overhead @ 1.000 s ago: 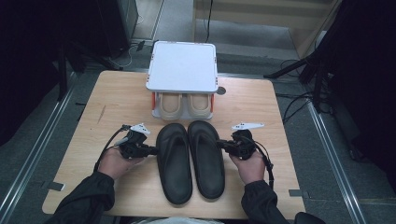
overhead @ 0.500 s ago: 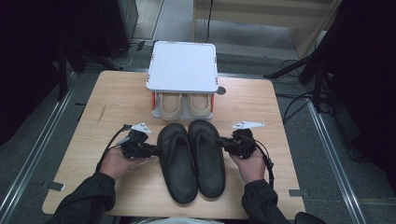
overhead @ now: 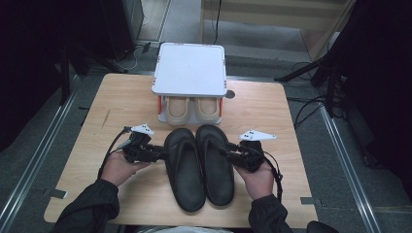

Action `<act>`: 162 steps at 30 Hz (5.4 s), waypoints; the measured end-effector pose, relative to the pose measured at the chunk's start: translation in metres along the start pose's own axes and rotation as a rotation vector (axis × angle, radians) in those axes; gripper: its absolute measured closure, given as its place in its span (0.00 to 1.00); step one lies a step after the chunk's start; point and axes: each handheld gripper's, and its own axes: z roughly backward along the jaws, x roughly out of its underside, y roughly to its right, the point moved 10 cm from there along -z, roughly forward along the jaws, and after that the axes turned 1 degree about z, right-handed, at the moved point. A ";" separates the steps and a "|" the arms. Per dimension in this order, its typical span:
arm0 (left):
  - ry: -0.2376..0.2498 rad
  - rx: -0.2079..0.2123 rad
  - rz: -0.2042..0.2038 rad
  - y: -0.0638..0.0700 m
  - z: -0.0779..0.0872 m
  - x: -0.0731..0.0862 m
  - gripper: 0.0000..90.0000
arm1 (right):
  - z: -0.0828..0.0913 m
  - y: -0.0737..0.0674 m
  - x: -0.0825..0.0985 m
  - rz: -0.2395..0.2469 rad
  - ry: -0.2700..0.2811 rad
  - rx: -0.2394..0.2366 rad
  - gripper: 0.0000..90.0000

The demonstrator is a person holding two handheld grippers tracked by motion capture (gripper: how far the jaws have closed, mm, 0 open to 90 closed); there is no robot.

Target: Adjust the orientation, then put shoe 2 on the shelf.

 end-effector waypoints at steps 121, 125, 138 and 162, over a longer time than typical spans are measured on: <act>0.132 -0.029 0.061 -0.014 0.036 -0.013 0.47 | -0.055 -0.040 0.025 -0.017 -0.087 0.051 0.85; 0.138 -0.043 0.071 -0.017 0.039 -0.012 0.47 | -0.049 -0.042 0.018 0.045 -0.101 -0.016 0.84; 0.150 -0.090 0.096 -0.033 0.051 -0.008 0.46 | -0.040 -0.044 0.002 0.279 -0.208 -0.296 0.84; 0.172 -0.141 0.182 -0.056 0.071 0.011 0.45 | -0.036 -0.064 -0.058 0.441 -0.239 -0.479 0.84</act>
